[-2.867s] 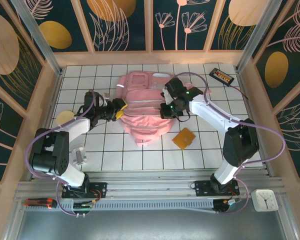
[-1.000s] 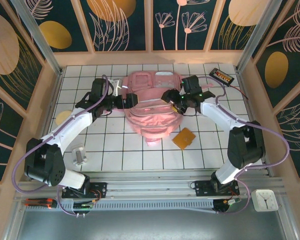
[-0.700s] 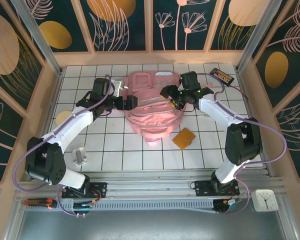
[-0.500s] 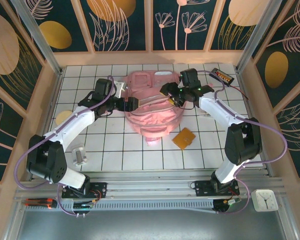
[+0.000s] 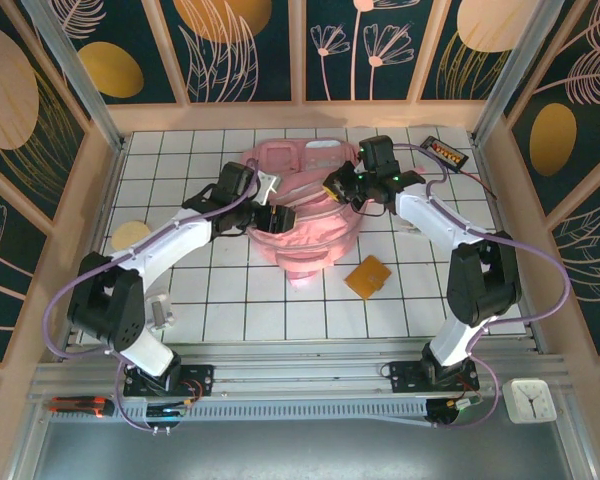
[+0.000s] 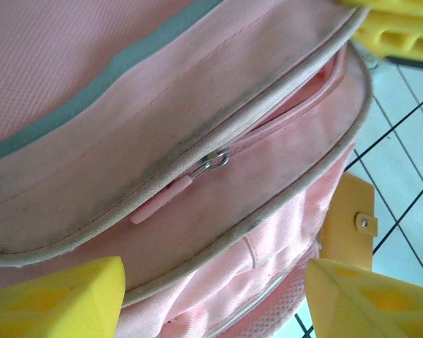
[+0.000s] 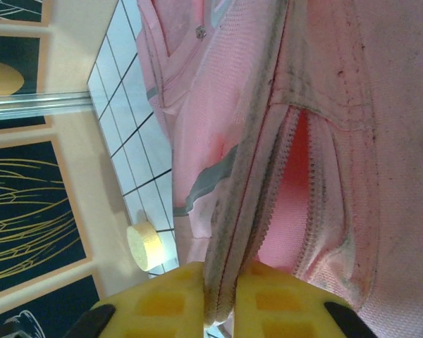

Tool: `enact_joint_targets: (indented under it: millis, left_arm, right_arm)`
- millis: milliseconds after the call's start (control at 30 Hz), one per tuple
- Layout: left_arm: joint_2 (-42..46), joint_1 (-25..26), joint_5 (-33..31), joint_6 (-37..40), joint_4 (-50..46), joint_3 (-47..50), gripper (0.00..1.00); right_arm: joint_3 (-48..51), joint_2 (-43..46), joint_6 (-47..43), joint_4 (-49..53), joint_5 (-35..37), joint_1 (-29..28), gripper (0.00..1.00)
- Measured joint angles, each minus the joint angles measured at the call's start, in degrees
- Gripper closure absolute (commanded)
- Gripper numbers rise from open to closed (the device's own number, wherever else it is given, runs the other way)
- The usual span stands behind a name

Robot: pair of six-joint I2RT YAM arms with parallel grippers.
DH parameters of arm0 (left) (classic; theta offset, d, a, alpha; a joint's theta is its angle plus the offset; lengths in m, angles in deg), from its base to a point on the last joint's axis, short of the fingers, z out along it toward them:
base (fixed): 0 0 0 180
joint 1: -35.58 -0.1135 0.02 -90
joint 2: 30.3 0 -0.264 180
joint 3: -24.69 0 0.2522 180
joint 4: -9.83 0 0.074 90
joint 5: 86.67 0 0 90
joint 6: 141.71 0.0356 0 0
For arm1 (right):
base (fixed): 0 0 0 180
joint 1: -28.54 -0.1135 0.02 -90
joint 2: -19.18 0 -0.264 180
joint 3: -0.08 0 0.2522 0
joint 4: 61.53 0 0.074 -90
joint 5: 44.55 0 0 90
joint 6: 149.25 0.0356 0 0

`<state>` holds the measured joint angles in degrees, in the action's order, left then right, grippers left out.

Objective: Pack books, pencil case, and school supplies into a backpack

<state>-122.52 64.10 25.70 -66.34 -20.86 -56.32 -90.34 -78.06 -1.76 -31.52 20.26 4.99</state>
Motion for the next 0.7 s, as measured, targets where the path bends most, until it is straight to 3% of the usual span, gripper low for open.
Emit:
enact_joint_targets:
  millis: [367,700]
  left_arm:
    - [-5.75,-0.42,-1.86,-2.47,-0.61,-3.06,0.28]
    - [-9.33,-2.38,1.55,-4.98,3.91,-3.63,0.30]
  right_arm:
    - [0.00,-0.79,0.85,-1.51,-0.39,0.00,0.93]
    - [-1.68,-2.36,1.49,-1.95,-0.39,0.13,1.00]
